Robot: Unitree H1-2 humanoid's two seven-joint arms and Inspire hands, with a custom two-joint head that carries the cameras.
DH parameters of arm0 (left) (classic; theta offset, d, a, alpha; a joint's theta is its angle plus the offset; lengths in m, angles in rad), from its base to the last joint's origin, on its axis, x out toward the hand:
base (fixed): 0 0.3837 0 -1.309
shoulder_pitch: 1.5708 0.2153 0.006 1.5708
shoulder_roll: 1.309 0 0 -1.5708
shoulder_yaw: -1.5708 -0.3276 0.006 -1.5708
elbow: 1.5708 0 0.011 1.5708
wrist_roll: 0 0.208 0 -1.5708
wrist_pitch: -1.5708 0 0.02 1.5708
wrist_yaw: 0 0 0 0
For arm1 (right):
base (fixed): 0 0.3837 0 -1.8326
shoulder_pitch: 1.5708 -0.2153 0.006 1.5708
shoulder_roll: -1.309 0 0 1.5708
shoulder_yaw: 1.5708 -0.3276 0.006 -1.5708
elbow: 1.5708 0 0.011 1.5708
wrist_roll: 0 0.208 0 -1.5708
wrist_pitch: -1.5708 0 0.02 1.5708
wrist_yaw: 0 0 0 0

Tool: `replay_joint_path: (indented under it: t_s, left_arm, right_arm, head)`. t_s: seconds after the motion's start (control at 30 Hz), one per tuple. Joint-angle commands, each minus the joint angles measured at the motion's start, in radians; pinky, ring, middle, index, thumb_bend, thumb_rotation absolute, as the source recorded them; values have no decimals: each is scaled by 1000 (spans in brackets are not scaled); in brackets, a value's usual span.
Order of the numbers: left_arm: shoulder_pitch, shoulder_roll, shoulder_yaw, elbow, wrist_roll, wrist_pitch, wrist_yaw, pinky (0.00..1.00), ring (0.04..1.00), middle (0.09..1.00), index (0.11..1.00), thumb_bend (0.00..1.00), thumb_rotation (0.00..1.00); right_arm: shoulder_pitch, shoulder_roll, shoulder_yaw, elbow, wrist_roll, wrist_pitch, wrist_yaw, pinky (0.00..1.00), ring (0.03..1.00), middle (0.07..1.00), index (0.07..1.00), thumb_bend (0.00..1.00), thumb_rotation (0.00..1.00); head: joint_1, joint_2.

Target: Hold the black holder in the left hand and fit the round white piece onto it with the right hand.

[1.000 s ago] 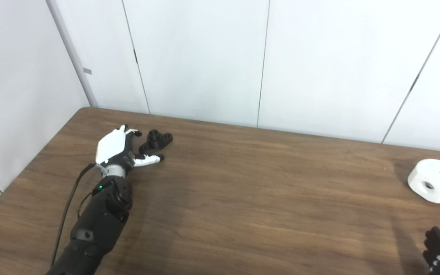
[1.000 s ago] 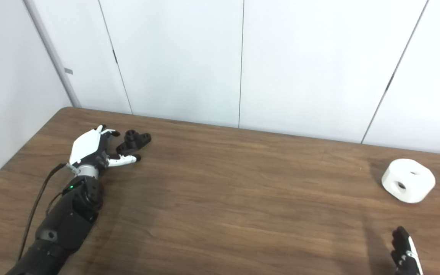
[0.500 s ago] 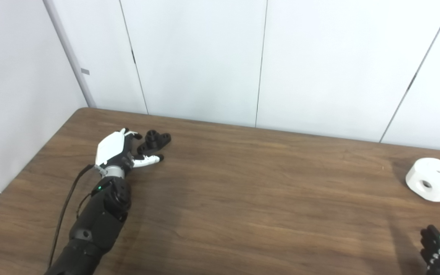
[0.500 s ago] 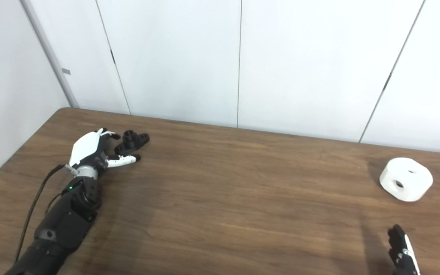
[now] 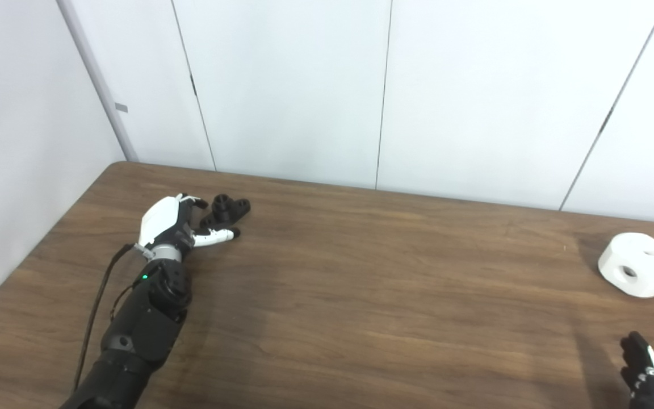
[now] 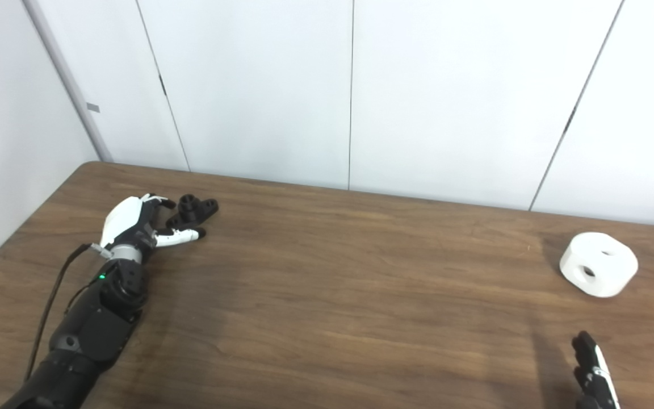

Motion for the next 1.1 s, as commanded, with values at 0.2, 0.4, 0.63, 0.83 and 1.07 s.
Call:
replay_joint_path:
  t_s: [0.2, 0.4, 0.63, 0.83, 1.07]
  left_arm:
    - [-58, 31, 3, 7, -10, -17, 18, 1000, 996, 951, 782, 871, 375]
    - [-58, 36, -5, 14, -8, -18, 17, 1000, 997, 951, 781, 866, 368]
    - [-54, 39, -10, 10, -5, -22, 19, 1000, 999, 949, 769, 868, 357]
    - [-46, 37, -3, 4, -12, -25, 21, 1000, 1000, 948, 730, 871, 313]
    - [-45, 34, 5, 19, -18, -50, 45, 1000, 982, 896, 587, 816, 189]
  right_arm:
    - [-3, 23, 3, 24, -4, -20, -17, 1000, 1000, 977, 966, 667, 1000]
    - [-4, 22, 2, 25, -4, -20, -17, 1000, 1000, 982, 972, 657, 1000]
    - [-4, 21, 1, 22, 0, -15, -16, 1000, 1000, 982, 973, 654, 1000]
    - [0, 19, 1, 19, -10, -18, -19, 1000, 1000, 982, 973, 642, 1000]
    - [4, 18, -1, 14, 2, -12, -17, 1000, 1000, 980, 972, 662, 1000]
  head:
    - [1, 2]
    - [1, 1]
    - [2, 5]
    - [3, 7]
    - [3, 10]
